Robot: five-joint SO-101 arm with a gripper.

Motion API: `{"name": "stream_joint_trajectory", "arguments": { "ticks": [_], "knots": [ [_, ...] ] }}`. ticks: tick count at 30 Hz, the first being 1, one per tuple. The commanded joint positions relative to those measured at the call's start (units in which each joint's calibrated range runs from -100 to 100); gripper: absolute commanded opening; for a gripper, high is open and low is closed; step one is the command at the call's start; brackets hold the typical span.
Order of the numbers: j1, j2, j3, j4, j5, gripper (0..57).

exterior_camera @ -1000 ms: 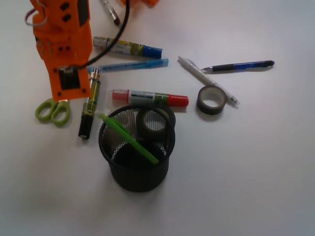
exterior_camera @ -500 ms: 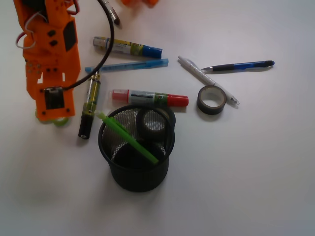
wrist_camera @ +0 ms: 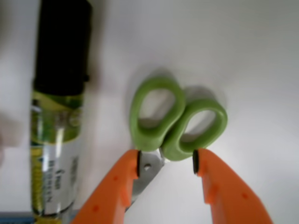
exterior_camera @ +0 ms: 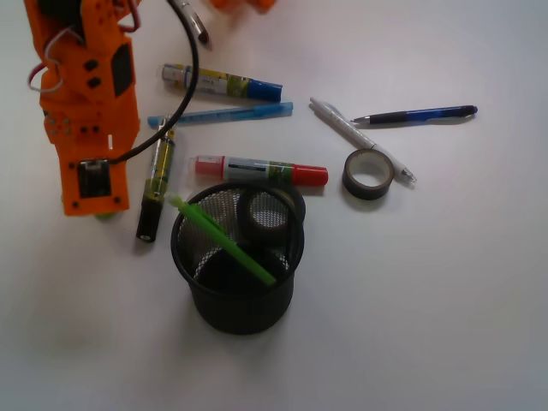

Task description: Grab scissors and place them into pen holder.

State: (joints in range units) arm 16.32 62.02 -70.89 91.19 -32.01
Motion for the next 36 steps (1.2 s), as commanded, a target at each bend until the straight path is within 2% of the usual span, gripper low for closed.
{"name": "stream_joint_trajectory", "arguments": {
  "ticks": [1, 14, 36],
  "knots": [
    [1.07, 1.68, -2.57, -1.69, 0.15, 12.8],
    [-0.13, 3.55, -2.66, -1.77, -0.24, 12.8],
    [0.47, 6.87, -2.66, -5.45, -7.91, 12.1]
  ]
}}
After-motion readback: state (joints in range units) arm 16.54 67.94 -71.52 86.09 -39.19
